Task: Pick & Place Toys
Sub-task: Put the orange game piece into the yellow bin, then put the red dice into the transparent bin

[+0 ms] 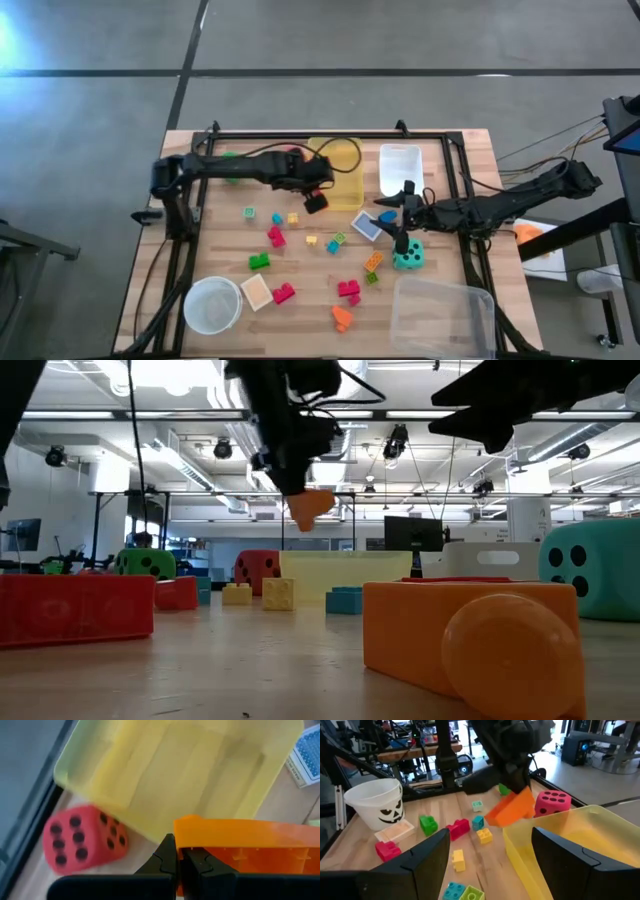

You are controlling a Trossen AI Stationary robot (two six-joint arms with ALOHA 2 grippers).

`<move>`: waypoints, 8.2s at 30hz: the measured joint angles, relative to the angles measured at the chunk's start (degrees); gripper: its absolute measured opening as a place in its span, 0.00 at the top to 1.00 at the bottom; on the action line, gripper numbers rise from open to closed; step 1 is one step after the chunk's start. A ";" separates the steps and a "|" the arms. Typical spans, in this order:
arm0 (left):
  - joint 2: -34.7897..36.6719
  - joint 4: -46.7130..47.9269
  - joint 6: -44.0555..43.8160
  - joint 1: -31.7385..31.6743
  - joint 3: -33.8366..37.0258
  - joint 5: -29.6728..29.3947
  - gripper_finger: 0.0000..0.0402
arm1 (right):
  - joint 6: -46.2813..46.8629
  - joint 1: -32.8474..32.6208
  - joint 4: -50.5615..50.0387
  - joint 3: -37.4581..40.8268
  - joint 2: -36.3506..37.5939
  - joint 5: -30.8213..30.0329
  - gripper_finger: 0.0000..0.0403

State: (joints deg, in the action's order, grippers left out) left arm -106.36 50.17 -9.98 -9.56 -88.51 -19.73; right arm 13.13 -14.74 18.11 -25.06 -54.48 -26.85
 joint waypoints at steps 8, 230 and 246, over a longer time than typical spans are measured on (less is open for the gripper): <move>-4.42 -5.89 8.82 -2.80 -1.07 -0.22 1.00 | 0.26 -0.40 -0.98 0.00 0.53 1.15 0.31; -5.55 -8.79 10.13 -13.36 12.84 -11.15 0.07 | -4.13 -0.39 -4.63 -0.96 0.35 1.84 0.31; -5.64 -8.12 9.63 -13.29 13.64 -11.54 0.48 | -4.11 -0.39 -4.61 -0.96 0.35 1.84 0.31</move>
State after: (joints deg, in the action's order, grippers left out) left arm -112.01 42.06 -0.35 -22.85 -74.87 -31.27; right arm 9.02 -15.14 13.50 -26.02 -54.13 -25.02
